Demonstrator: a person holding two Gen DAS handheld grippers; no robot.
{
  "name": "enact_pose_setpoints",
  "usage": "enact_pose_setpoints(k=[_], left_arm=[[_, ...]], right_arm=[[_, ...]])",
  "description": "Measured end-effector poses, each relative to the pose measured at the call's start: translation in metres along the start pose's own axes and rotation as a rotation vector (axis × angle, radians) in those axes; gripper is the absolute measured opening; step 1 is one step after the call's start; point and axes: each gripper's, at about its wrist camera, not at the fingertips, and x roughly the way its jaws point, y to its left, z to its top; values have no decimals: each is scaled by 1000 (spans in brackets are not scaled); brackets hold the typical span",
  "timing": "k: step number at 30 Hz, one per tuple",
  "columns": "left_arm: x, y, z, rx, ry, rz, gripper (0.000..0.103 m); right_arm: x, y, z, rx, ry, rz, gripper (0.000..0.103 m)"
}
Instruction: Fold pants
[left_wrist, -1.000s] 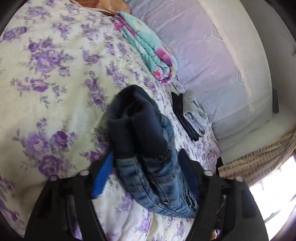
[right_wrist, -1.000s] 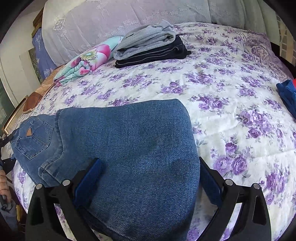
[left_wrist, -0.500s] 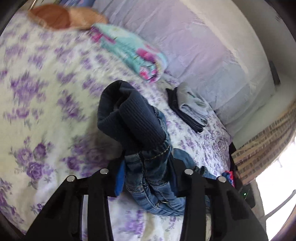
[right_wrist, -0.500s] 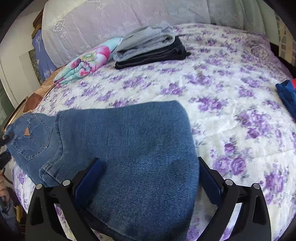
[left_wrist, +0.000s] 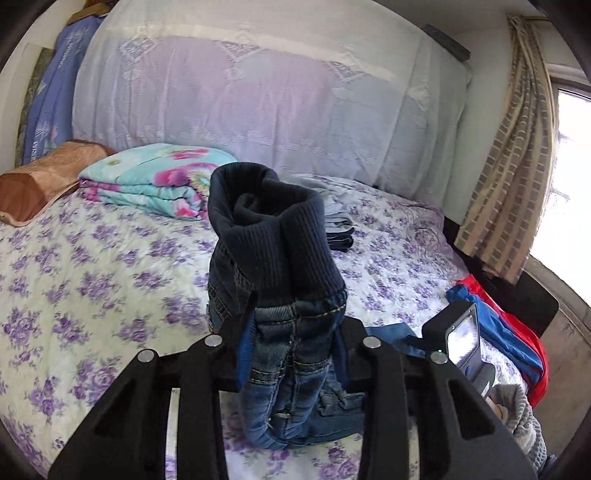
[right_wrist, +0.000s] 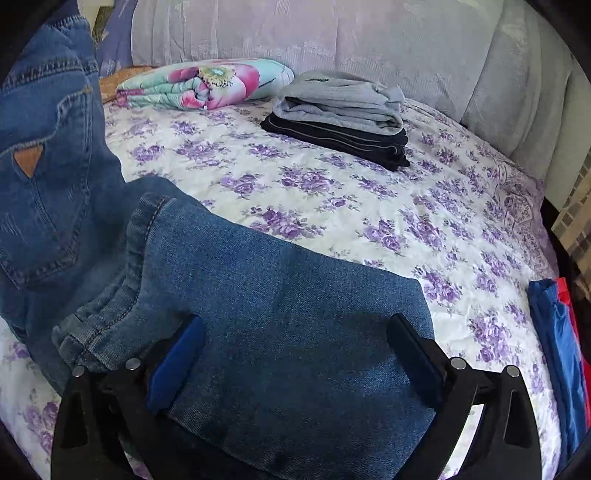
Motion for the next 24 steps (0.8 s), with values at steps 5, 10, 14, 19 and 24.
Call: enact_pose_setpoints(k=[5,10,14,19,24], left_arm=[[1,-18,0,39,-18,-13,31],[1,-18,0,35,-19,-24,31],[2,-12,-1,20,-14,-15,31],[6,-40,-5,119,-20,-3,31],[21,-83,-14,226,-24,-47,31]], right_arm=[[-15,-21,-7,134,-63,91,99],[-17,-37,-10,213,-85,130,99],[-15,-30,-9,186,-76,102,99],[-6,-22,-11,114,-23,63,100],[-30,-81,-25,331,-103,97,99]])
